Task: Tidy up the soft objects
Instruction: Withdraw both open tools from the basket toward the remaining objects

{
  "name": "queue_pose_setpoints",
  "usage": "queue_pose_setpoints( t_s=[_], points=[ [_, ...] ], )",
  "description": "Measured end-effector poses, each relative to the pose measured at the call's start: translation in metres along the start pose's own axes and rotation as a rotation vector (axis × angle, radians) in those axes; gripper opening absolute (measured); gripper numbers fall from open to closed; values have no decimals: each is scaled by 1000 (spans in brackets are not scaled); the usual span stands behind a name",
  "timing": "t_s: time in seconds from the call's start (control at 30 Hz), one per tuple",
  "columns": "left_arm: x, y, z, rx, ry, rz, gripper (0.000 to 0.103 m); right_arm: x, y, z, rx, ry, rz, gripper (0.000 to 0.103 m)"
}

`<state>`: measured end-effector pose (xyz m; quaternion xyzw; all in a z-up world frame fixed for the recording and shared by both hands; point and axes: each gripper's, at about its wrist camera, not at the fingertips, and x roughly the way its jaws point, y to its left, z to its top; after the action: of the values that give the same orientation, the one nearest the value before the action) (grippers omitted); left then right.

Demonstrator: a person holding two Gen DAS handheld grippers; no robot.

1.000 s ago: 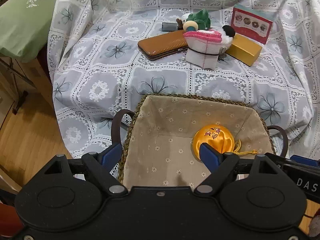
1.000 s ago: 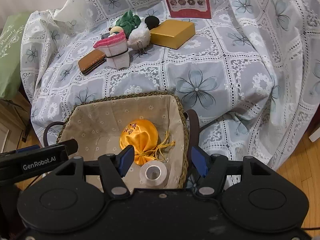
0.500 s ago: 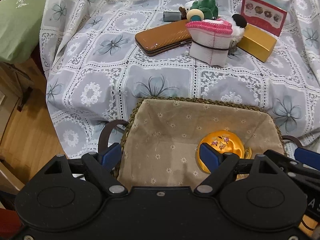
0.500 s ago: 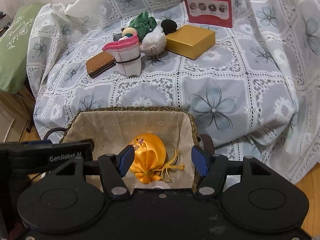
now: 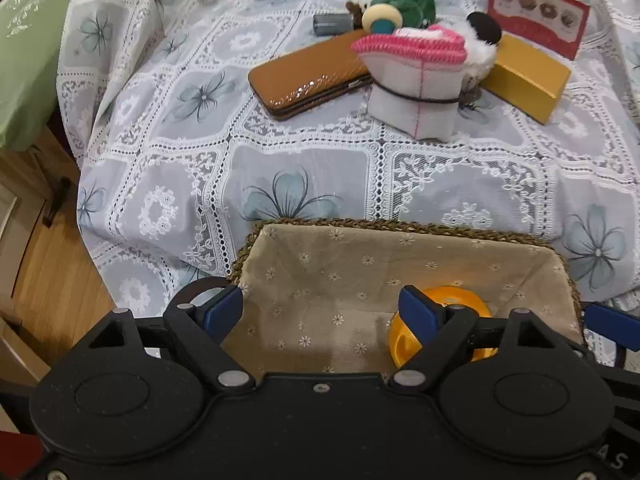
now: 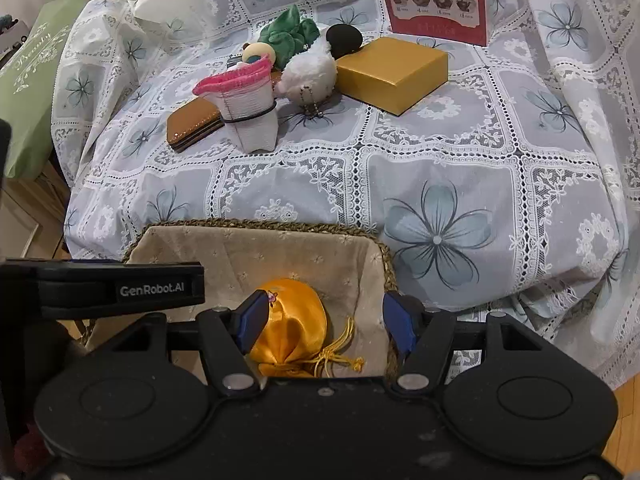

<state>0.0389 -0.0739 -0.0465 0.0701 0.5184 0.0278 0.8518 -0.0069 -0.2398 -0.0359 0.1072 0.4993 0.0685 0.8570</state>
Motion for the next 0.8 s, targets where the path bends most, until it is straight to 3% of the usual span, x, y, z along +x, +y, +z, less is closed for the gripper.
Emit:
queue_pose_setpoints(
  t_s=[0.27,0.8],
  points=[
    [14,-6,5,-20,48,21,81,3,-4,4,-1,-11,27,63],
    [17,-13,17,-41,43,22,81,-8,-12,15,2,-81,39,63]
  ],
)
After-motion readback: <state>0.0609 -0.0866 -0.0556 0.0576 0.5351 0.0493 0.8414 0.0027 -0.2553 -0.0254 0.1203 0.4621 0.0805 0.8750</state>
